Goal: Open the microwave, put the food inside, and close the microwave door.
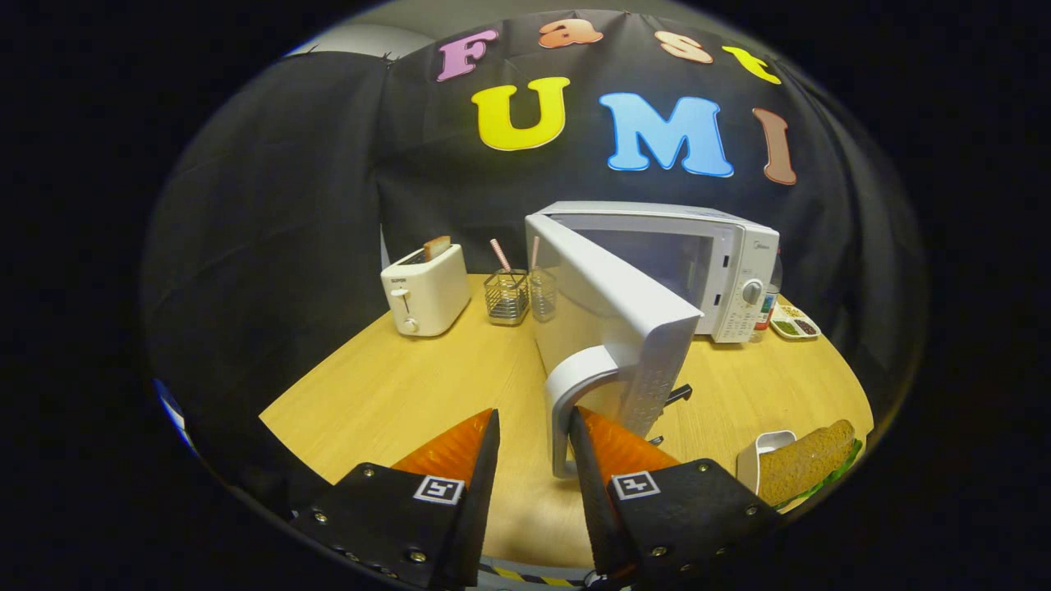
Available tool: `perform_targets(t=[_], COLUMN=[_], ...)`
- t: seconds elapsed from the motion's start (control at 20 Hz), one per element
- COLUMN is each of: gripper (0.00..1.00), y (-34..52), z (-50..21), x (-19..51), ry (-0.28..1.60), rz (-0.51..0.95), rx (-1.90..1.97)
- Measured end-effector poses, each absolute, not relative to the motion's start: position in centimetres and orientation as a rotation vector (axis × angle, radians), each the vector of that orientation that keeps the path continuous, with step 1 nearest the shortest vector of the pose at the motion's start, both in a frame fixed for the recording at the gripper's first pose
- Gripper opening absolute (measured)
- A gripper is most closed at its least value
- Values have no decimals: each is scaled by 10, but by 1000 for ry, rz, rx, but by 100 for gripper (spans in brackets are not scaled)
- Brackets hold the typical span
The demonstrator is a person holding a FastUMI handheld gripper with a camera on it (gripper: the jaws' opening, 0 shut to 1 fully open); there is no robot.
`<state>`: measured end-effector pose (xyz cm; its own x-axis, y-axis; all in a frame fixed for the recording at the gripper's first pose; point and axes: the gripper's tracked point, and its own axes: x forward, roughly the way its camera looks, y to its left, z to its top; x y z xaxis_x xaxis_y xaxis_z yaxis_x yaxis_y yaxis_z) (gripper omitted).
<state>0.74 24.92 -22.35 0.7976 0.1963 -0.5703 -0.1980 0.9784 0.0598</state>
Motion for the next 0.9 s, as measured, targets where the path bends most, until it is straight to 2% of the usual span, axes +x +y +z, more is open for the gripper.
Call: perform_targets(t=[0.45, 0.5, 0.55, 0.65, 0.75, 0.9], gripper=[54, 57, 74, 89, 97, 97], y=[305, 307, 304, 296, 279, 244], z=[-185, -177, -167, -145, -127, -112], x=[-30, -34, -41, -49, -51, -54], ry=[568, 556, 538, 500, 468, 455], rz=[439, 470, 490, 524, 528, 508], rx=[57, 69, 80, 101, 108, 132])
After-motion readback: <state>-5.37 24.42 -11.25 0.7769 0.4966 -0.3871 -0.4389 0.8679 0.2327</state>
